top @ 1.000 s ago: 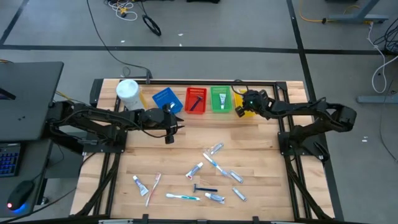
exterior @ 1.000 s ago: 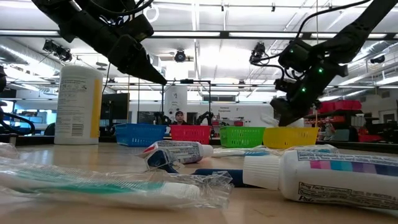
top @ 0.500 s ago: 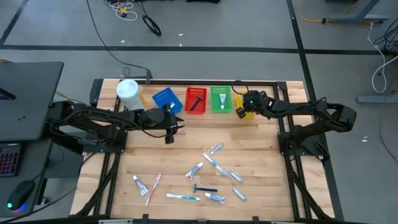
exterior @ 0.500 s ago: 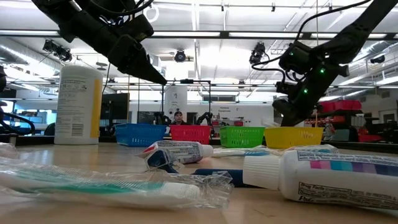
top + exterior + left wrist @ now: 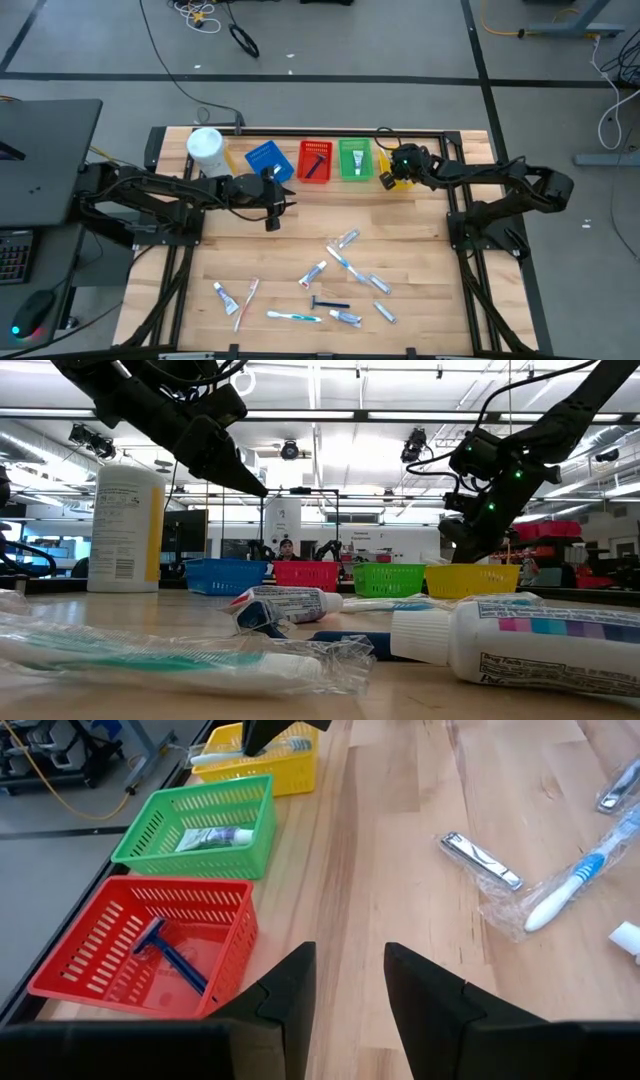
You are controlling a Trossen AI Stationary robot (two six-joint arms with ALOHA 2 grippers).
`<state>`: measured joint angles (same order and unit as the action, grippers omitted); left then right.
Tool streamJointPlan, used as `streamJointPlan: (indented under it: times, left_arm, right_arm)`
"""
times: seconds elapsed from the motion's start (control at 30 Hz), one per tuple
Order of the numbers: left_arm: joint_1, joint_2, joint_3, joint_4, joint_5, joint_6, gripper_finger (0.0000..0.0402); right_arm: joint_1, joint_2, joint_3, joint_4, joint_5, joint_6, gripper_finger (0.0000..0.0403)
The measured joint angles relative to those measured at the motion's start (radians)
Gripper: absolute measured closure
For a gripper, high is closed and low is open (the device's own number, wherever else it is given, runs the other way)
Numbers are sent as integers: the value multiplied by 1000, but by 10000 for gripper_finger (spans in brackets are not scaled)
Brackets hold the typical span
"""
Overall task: Pick & Place Travel size toiletries
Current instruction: Put the blue toothbrush into the yellow basket
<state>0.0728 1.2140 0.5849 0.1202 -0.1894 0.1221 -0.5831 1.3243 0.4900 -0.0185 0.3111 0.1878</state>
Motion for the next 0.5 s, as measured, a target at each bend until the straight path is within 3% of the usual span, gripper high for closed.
streamJointPlan:
  times: [0.33,0.5]
  left_arm:
    - [0,0,0,6,0,-11,274]
    - [0,0,0,6,-1,105,274]
  right_arm:
    - [0,0,0,2,0,6,356]
    - [0,0,0,2,0,16,356]
